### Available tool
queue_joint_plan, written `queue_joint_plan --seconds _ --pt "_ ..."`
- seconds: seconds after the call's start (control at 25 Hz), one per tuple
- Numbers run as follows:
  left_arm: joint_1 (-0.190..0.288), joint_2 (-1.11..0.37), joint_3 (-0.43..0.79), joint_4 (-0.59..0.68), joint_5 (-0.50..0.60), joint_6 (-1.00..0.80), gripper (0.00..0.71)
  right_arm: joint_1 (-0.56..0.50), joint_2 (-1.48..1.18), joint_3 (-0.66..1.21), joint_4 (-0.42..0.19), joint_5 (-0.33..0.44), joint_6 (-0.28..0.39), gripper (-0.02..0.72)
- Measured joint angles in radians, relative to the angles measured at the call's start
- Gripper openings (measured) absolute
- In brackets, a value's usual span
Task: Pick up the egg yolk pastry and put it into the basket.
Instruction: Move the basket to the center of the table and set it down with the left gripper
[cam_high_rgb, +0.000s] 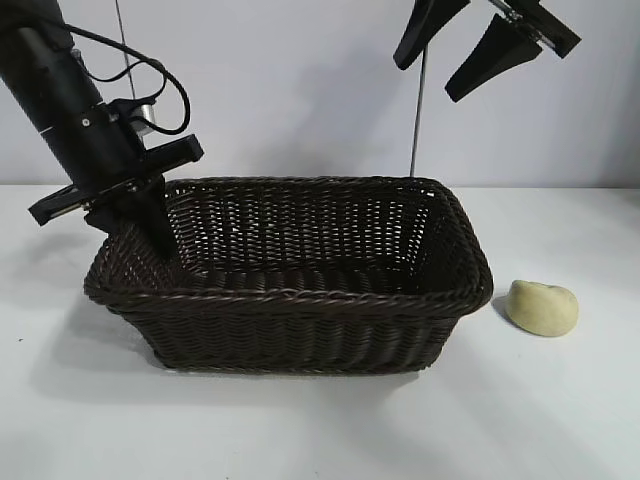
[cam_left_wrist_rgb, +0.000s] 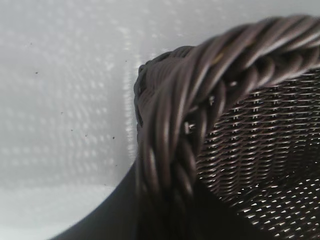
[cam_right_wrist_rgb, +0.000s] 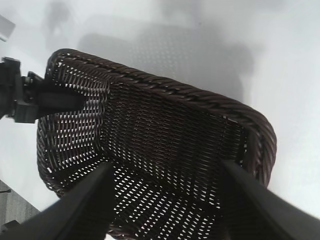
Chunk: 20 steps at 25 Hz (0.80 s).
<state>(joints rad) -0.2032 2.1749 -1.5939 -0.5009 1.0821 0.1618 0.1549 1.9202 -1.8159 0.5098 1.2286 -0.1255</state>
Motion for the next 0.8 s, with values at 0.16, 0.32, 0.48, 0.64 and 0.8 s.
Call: queue_joint_plan --seconds 0.16,0.32,0.48,0.64,0.8 --pt "0.0 0.005 -0.001 -0.007 -0.005 0.002 0.099 0.0 0.0 0.0 0.0 0.0 0.0 0.444" --pt "0.0 0.005 -0.001 -0.007 -0.006 0.002 0.099 0.0 0.0 0.0 0.0 0.0 0.0 0.444" --pt "0.0 0.005 -0.001 -0.015 -0.006 0.002 0.152 0.0 0.0 0.0 0.0 0.0 0.0 0.444" --pt "0.0 0.006 -0.001 -0.03 -0.002 0.002 0.368 0.0 0.0 0.0 0.0 0.0 0.0 0.444" --pt "0.0 0.004 -0.001 -0.031 0.007 0.002 0.489 0.0 0.0 0.0 0.0 0.0 0.0 0.444"
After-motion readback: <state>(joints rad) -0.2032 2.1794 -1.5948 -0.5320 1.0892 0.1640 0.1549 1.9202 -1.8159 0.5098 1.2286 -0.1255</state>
